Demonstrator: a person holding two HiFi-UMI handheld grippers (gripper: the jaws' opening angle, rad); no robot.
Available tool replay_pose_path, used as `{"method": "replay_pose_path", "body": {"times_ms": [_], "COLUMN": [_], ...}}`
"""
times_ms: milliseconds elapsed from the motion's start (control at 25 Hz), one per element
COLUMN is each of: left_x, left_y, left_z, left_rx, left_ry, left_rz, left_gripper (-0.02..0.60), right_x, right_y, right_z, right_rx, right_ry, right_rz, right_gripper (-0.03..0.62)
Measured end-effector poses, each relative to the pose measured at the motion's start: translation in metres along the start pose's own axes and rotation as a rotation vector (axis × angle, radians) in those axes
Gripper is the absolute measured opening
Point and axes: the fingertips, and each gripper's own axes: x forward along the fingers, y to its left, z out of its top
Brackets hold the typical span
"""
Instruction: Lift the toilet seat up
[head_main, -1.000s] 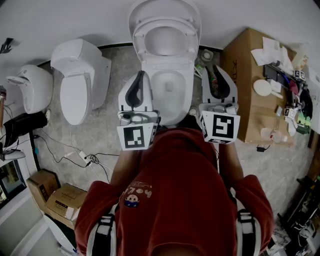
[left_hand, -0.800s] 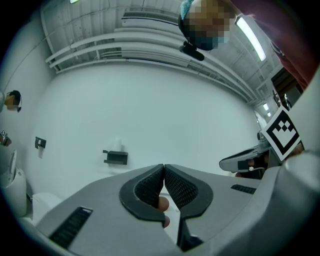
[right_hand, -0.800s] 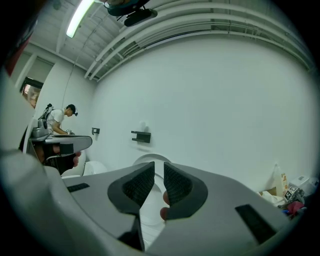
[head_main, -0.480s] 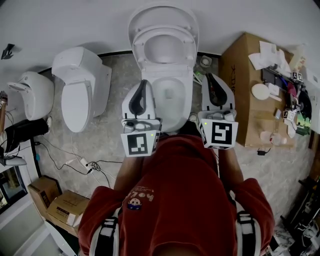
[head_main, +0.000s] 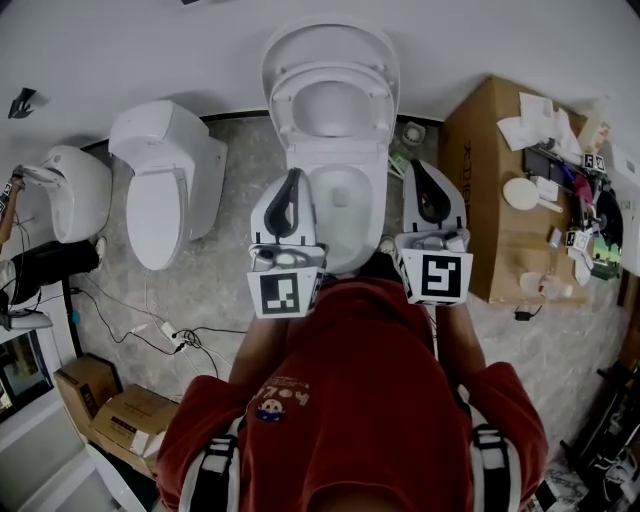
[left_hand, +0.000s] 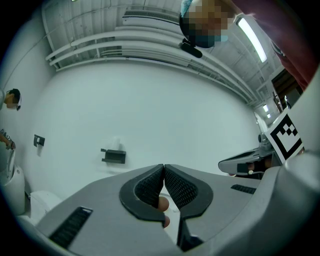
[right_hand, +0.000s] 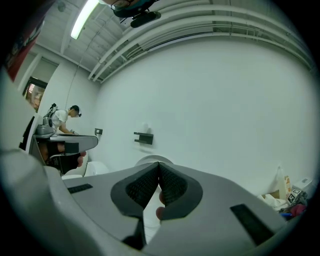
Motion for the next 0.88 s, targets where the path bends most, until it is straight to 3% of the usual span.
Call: {"method": "replay_pose_path", "body": {"times_ms": [240, 600, 880], "left_x": [0.0009, 0.0004, 0.0007], "left_y": [-0.0015, -0.0028, -0.0049], "left_z": [0.0015, 0.0019, 0.0005], "left_rx": [-0.038, -0.004, -0.032], "left_ry": [0.011, 0.000, 0.016], "left_rz": [0.010, 0.006, 0.015], "left_gripper": [0.018, 0.018, 0.018], "right_x": [0.0004, -0.0011, -0.0036], "right_y": [-0.0006, -0.0028, -0.0045], "right_z": [0.0025, 0.0018, -0.0043], "right_rx": [-0.005, 0.010, -0.006], "right_ry": [-0.008, -0.007, 0.015], "right_rz": [0.003, 0.006, 0.011], "right_gripper": [0.014, 0.014, 0.014]}}
